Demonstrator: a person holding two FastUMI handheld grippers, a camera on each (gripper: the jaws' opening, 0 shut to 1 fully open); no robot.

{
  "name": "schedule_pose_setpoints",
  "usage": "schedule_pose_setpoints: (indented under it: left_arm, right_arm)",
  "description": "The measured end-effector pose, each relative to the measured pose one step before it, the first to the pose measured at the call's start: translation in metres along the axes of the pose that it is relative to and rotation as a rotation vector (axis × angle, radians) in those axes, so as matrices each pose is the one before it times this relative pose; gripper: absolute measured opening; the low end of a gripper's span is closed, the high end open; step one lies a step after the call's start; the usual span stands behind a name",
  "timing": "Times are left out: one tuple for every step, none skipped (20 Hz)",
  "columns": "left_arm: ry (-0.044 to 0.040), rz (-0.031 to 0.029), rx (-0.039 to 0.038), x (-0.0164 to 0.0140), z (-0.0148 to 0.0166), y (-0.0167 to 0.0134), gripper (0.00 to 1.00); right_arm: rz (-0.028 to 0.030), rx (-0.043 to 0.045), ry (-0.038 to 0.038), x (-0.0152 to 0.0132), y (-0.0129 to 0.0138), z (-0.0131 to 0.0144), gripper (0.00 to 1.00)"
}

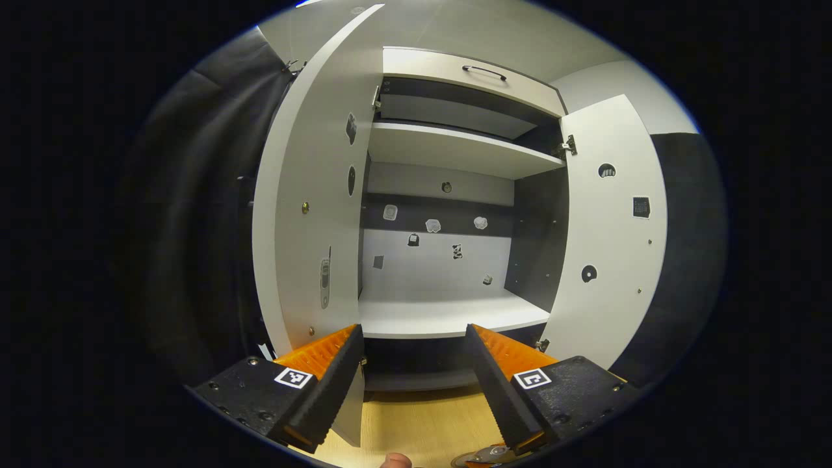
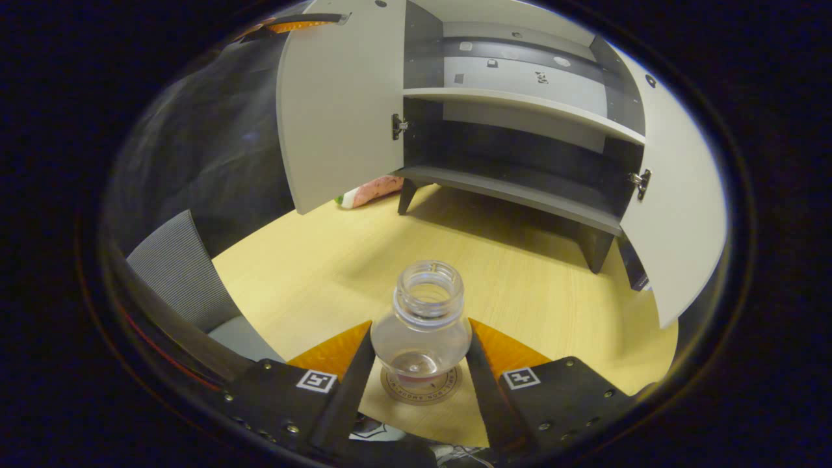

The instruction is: Grasp the bottle in the cabinet with the left hand and place it on the coaster, then close the right door with the right hand and the left door with the left hand.

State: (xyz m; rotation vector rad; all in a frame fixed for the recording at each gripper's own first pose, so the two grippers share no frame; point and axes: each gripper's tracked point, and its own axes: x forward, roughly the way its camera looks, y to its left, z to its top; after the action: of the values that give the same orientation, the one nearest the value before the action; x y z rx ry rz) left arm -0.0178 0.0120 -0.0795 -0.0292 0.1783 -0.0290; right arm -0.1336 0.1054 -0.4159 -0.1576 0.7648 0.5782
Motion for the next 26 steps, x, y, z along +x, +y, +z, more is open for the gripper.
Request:
schedule_pose_setpoints:
  left_arm:
    - [0.00011, 0.00002, -0.00039, -0.00048, -0.00024, 0.00005, 0.96]
    - [0.00056, -0.00168, -0.00063, -0.00010, -0.00028, -0.00078, 0.96]
    - [0.00094, -0.00079, -0.00008, -0.00023, -0.00068, 0.00008, 0.96]
    - [0.00266, 0.00173, 0.00097, -0.00060, -0.00066, 0.00058, 0.96]
    - [0.00186, 0.00128, 0.00089, -0.00017, -0.00163, 0.00057, 0.96]
    - [0.00055, 0.00220, 0.00079, -0.00144, -0.00003, 0.00037, 0.96]
    - [0.00089, 0.00193, 0.00043, -0.00030, -0.00059, 0.00078, 0.96]
    - [-0.00041, 0.00068, -0.00047, -0.00019, -0.00009, 0.00049, 0.96]
    - [-0.00047, 0.00001, -0.00086, -0.00037, 0.00005, 0.00003, 0.96]
    - [-0.00038, -0.00082, -0.00020, 0.00034, 0.00053, -0.00032, 0.96]
    - [-0.00022, -0.00200, 0.00053, -0.00061, -0.00014, 0.00020, 0.96]
    - [-0.00058, -0.00294, 0.00220, 0.00052, 0.00054, -0.00097, 0.96]
    - [-0.00115, -0.00271, 0.00314, 0.00071, 0.00026, -0.00045, 0.97]
    - [-0.00031, -0.00274, 0.00325, 0.00107, -0.00044, -0.00107, 0.97]
    - [-0.00175, -0.00268, 0.00260, 0.00083, 0.00036, -0.00098, 0.97]
    - [-0.00067, -0.00310, 0.00230, 0.00067, 0.00035, -0.00132, 0.96]
    - [-0.00199, -0.00476, 0.00256, 0.00011, 0.00037, -0.00049, 0.96]
    - [-0.00235, -0.00286, 0.00264, 0.00090, 0.00085, -0.00142, 0.96]
    - [-0.00225, -0.00483, 0.00208, 0.00077, 0.00061, -0.00101, 0.96]
    - [-0.00162, -0.00564, 0.00121, 0.00105, 0.00084, -0.00202, 0.96]
    - [-0.00266, -0.00658, 0.00088, 0.00081, 0.00063, -0.00191, 0.96]
    - [-0.00234, -0.00661, 0.00066, 0.00099, 0.00102, -0.00230, 0.96]
    - [-0.00187, -0.00617, 0.00059, 0.00128, -0.00026, -0.00227, 0.96]
    - [-0.00219, -0.00679, 0.00043, 0.00109, 0.00094, -0.00245, 0.97]
    - [-0.00134, -0.00630, -0.00111, 0.00093, 0.00020, -0.00214, 0.97]
    - [-0.00197, -0.00510, -0.00077, 0.00050, 0.00022, -0.00242, 0.97]
  right_arm:
    - [0.00352, -0.00364, 0.00080, -0.00297, 0.00123, 0.00076, 0.78]
    - [0.00893, -0.00114, -0.00128, -0.00260, 0.00096, 0.00179, 0.80]
    - [0.00579, -0.00057, -0.00364, -0.00237, 0.00125, 0.00157, 0.86]
    - [0.00117, -0.00070, -0.00329, -0.00203, -0.00009, 0.00291, 0.91]
    - [0.00296, 0.00069, -0.00478, -0.00262, 0.00050, 0.00287, 0.87]
    - [-0.00356, 0.00166, -0.00877, -0.00317, -0.00097, 0.00524, 0.88]
    - [-0.00095, 0.00547, -0.01236, -0.00454, -0.00101, 0.00650, 0.88]
    - [0.00089, 0.00850, -0.01478, -0.00420, -0.00126, 0.00812, 0.91]
    - [-0.00219, 0.00875, -0.01933, -0.00659, -0.00020, 0.00808, 0.91]
    - [0.00028, 0.00790, -0.02166, -0.00730, -0.00099, 0.01119, 0.91]
    - [-0.00320, 0.00726, -0.02629, -0.00822, -0.00099, 0.01243, 0.91]
    - [-0.01453, 0.00282, -0.03485, -0.00939, -0.00453, 0.01578, 0.91]
    - [-0.01868, 0.00152, -0.03707, -0.01109, -0.00768, 0.01981, 0.88]
    - [-0.02591, 0.00221, -0.04200, -0.00841, -0.00948, 0.02220, 0.91]
    - [-0.02225, 0.00310, -0.03755, -0.00734, -0.00819, 0.01669, 0.90]
    - [-0.02718, 0.00660, -0.03799, -0.00692, -0.01014, 0.02170, 0.90]
    - [-0.03286, 0.00925, -0.04236, -0.00824, -0.01295, 0.02117, 0.87]
    - [-0.03393, 0.00828, -0.05042, -0.00537, -0.01254, 0.02441, 0.87]
    - [-0.04323, 0.00393, -0.04410, -0.00639, -0.01424, 0.02281, 0.90]
    - [-0.05119, 0.00204, -0.03491, -0.00455, -0.01778, 0.02132, 0.87]
    - [-0.04791, 0.00336, -0.02780, -0.00503, -0.01734, 0.01634, 0.87]
    - [-0.05209, 0.00836, -0.03501, -0.00323, -0.01915, 0.01978, 0.87]
    - [-0.04261, 0.00721, -0.02851, -0.00126, -0.01354, 0.01388, 0.90]
    - [-0.04895, 0.00745, -0.02715, -0.00161, -0.01744, 0.01432, 0.90]
    - [-0.04678, 0.00241, -0.02160, -0.00064, -0.01896, 0.01139, 0.90]
    - [-0.04951, -0.00785, -0.01580, -0.00021, -0.01844, 0.00971, 0.90]
